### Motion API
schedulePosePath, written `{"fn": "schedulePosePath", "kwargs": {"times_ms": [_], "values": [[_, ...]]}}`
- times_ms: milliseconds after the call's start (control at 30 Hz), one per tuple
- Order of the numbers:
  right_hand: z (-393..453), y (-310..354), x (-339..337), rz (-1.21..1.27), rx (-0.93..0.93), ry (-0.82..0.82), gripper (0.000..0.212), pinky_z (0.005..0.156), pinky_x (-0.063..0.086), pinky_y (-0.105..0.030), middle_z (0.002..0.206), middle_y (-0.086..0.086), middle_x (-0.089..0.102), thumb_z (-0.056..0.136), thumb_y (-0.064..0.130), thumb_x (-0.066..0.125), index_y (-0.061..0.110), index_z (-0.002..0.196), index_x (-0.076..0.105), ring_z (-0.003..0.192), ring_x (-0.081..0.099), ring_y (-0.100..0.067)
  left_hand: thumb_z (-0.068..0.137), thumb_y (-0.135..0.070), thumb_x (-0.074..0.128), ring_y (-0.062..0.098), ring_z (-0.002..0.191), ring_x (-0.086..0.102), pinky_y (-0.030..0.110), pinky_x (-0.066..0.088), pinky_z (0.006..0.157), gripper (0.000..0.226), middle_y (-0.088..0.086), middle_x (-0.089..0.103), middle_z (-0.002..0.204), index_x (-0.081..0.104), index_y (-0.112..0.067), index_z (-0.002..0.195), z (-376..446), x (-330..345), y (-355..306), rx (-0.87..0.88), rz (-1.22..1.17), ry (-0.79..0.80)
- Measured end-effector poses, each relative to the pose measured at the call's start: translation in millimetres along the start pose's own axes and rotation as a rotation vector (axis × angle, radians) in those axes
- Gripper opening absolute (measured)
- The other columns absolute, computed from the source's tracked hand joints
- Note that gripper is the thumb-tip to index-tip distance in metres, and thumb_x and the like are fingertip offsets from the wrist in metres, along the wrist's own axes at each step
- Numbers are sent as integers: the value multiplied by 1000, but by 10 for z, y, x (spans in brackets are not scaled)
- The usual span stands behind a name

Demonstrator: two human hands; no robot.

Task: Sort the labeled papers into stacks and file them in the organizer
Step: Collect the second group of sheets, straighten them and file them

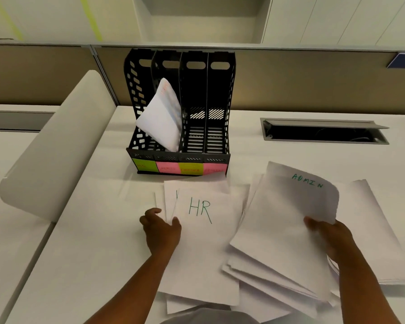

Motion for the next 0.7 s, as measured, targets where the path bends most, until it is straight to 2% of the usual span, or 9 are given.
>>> {"fn": "schedulePosePath", "kwargs": {"times_ms": [67,133,233,300,367,433,500,600,700], "values": [[-4,43,52,106,13,30,42,72,51,-34,98,-12,70,72,17,82,5,109,65,81,66,-30,81,-36,74,26,98,60,28,46,72,45,5,56,108,49,-18,114,-24,80,-153,50,-114,122],[-30,105,165,172,5,98,40,81,53,-40,104,-13,71,71,17,82,7,106,66,91,68,-32,84,-48,68,18,97,63,25,48,72,43,-3,63,103,54,-23,116,-89,230,-364,72,-184,381],[-85,177,318,161,-34,172,54,92,52,-50,106,-12,72,62,28,88,11,109,67,98,67,-34,85,-59,60,13,108,62,30,53,89,56,-4,63,122,52,-27,130,-259,425,-678,104,-277,737],[-119,221,408,146,-74,221,74,91,52,-51,107,-10,72,52,41,89,13,117,64,100,67,-34,86,-59,58,13,113,60,34,52,96,60,-2,61,131,48,-28,137,-338,510,-816,121,-301,853],[-171,286,496,154,-107,292,86,88,54,-48,110,-10,71,49,46,88,14,124,60,101,67,-34,91,-51,56,14,118,57,35,49,100,57,-2,56,137,43,-27,141,-367,564,-899,145,-270,872],[-238,350,582,196,-110,371,79,84,56,-44,113,-12,70,58,37,88,13,126,57,103,66,-34,93,-45,57,20,124,51,38,46,102,59,0,46,143,36,-25,145,-323,584,-892,144,-203,773],[-266,374,634,237,-98,429,71,89,53,-48,114,-14,69,60,29,88,14,123,59,105,65,-36,91,-44,60,25,130,46,42,43,104,65,2,37,147,31,-24,147,-288,564,-833,109,-153,701],[-272,368,696,258,-94,461,84,96,48,-54,113,-15,70,39,38,96,16,114,65,106,65,-37,92,-45,58,22,119,57,39,51,98,53,0,53,138,41,-25,138,-330,591,-732,15,-317,832],[-293,349,756,251,-90,451,96,93,51,-51,112,-15,70,33,39,97,12,118,62,104,66,-36,86,-53,63,14,106,64,29,56,87,56,-3,65,122,51,-23,132,-382,572,-715,68,-319,891]]}}
Point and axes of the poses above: each hand's wrist, its own z-axis towards the middle knuckle, its own x-axis out of the palm, y = z × x, the point moved 5 cm from there along z, towards the middle knuckle
